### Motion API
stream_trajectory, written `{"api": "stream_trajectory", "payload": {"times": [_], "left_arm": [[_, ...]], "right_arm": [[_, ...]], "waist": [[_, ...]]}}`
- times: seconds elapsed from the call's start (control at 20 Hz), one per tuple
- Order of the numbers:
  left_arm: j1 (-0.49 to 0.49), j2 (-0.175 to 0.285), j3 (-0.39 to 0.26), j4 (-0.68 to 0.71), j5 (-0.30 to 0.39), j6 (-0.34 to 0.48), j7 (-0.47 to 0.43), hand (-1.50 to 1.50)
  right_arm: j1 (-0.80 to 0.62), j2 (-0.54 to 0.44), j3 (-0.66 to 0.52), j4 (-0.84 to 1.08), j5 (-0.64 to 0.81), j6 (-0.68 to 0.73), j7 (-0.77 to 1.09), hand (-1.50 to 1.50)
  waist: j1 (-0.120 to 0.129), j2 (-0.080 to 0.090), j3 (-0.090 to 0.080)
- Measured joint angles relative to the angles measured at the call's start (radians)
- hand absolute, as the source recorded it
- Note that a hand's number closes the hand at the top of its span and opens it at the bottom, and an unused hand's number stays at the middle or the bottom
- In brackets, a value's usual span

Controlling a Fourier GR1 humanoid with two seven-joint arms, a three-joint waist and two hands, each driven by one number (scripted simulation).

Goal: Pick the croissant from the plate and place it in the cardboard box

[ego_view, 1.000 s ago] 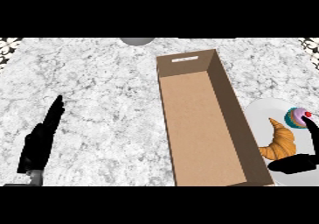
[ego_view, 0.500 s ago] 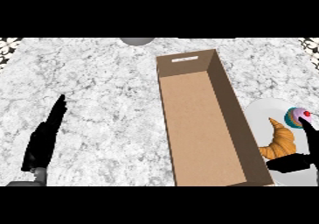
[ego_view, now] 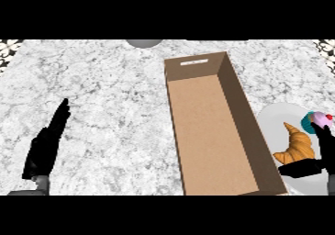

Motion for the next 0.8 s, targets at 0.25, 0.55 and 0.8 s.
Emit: {"api": "stream_trajectory", "payload": {"times": [0.25, 0.55, 0.8], "left_arm": [[-0.017, -0.008, 0.029, 0.018, -0.007, -0.022, -0.003, 0.0], [-0.012, -0.031, 0.038, 0.016, -0.03, -0.027, -0.009, 0.0], [-0.009, -0.044, 0.038, 0.008, -0.046, -0.027, -0.006, 0.0]], "right_arm": [[-0.017, 0.034, -0.004, 0.062, 0.045, -0.001, -0.049, -1.5], [-0.018, 0.055, -0.04, 0.083, 0.038, 0.026, -0.08, 1.5], [-0.035, 0.053, -0.026, 0.111, 0.139, -0.034, -0.111, 1.5]], "waist": [[0.0, -0.001, -0.002], [-0.001, -0.003, -0.005], [-0.001, -0.004, -0.007]]}}
